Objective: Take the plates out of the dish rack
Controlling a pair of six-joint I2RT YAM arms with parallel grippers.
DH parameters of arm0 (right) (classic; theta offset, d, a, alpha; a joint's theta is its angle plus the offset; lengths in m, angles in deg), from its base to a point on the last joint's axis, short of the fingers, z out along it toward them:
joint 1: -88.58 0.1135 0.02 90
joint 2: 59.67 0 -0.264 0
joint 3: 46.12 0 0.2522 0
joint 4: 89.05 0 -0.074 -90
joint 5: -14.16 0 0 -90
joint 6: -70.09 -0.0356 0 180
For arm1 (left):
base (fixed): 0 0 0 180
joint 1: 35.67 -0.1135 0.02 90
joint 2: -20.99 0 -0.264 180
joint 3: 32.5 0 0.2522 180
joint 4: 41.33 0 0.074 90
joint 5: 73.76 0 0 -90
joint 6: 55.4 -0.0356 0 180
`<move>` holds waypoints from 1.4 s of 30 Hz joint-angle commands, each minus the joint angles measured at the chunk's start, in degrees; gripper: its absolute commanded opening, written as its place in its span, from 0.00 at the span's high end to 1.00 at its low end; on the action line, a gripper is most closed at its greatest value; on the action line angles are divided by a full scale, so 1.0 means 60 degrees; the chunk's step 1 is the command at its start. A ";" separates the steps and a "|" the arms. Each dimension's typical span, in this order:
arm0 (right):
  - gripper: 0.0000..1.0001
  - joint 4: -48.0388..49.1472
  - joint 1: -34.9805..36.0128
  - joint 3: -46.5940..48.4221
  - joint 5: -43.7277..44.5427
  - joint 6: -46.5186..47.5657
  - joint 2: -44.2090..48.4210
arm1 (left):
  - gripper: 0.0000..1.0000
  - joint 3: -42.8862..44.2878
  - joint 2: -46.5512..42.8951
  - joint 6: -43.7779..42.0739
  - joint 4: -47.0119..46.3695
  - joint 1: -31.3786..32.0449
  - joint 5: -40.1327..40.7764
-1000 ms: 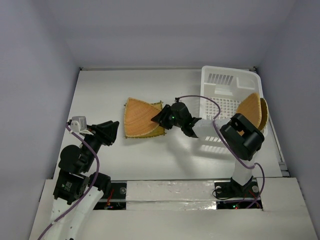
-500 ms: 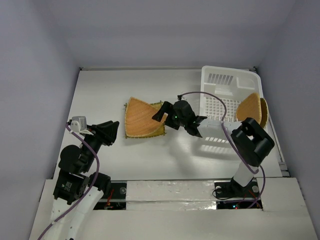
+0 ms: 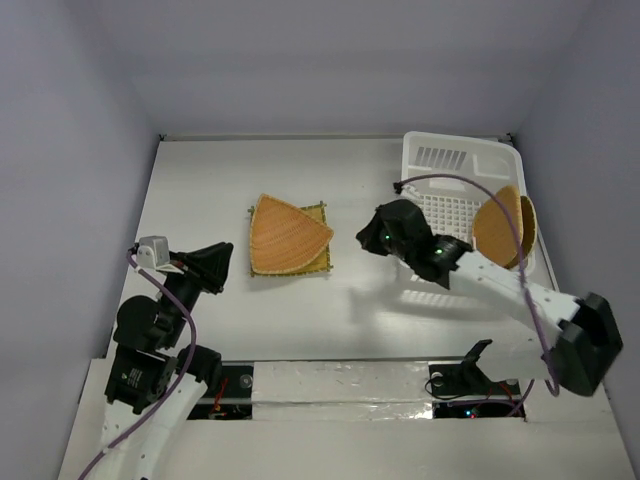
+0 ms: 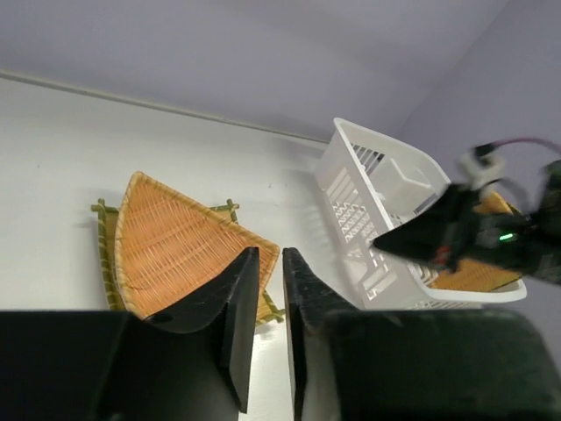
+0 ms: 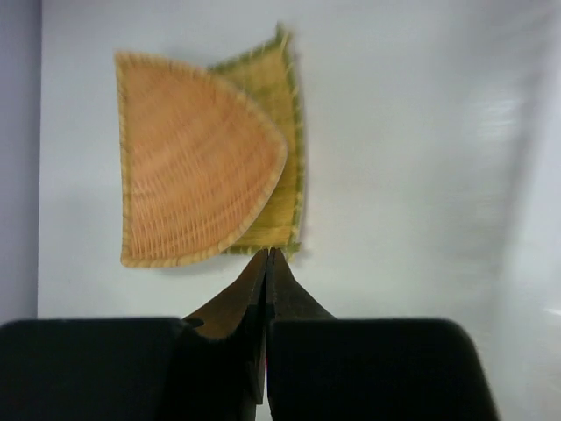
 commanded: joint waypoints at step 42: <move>0.47 -0.6922 -0.7507 0.4527 0.3785 0.5757 -0.0958 | 0.68 0.0100 -0.0787 0.0090 -0.0184 0.1118 0.0329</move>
